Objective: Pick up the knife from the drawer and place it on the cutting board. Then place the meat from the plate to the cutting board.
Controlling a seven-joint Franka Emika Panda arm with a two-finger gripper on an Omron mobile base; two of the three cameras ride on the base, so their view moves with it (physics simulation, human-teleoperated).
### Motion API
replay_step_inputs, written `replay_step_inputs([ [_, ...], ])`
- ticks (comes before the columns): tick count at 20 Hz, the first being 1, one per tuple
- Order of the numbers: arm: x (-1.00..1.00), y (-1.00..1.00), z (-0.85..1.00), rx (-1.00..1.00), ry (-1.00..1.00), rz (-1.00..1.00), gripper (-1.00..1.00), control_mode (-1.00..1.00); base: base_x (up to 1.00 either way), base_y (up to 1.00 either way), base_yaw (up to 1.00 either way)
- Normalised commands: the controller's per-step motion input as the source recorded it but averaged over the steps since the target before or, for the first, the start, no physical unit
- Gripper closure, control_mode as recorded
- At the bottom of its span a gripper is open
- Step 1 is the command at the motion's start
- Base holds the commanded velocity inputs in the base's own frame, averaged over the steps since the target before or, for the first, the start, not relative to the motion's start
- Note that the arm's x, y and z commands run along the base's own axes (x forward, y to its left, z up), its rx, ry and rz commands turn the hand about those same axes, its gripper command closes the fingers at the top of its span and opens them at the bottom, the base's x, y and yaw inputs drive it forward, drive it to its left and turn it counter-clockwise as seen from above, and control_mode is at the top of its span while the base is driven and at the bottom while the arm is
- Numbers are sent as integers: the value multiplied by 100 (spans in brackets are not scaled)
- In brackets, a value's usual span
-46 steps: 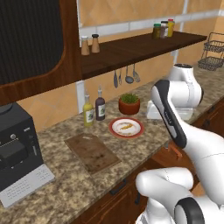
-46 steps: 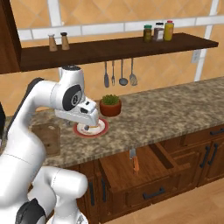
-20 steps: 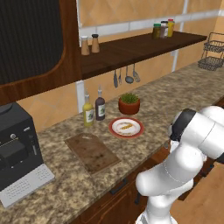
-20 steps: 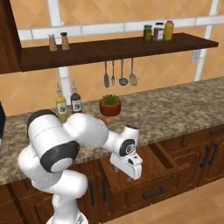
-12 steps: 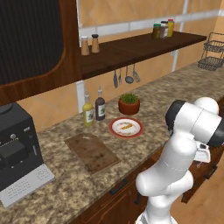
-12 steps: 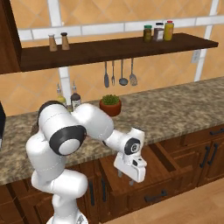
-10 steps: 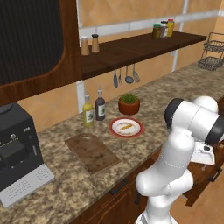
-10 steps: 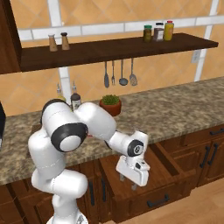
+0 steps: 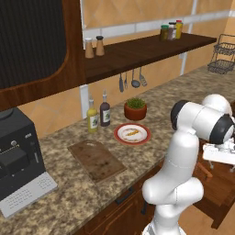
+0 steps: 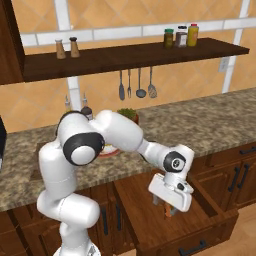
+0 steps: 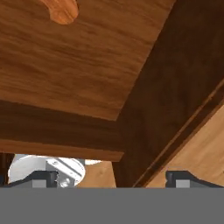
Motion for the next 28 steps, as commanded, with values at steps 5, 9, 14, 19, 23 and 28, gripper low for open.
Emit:
replay_step_inputs([
  [5, 97, 11, -51, -3, -2, 12, -100, -100, 0, 0, 0],
  [9, 29, 0, -100, -2, -11, 15, -100, -100, 0, 0, 0],
  [14, 31, -15, -68, 0, -23, 21, -100, -100, 0, 0, 0],
  [19, 11, -38, -13, 4, -20, 22, -100, -100, 0, 0, 0],
  [23, 2, -20, -33, 4, -13, 21, -100, -100, 0, 0, 0],
  [28, 7, 0, -38, 3, -5, 9, -100, -100, 0, 0, 0],
])
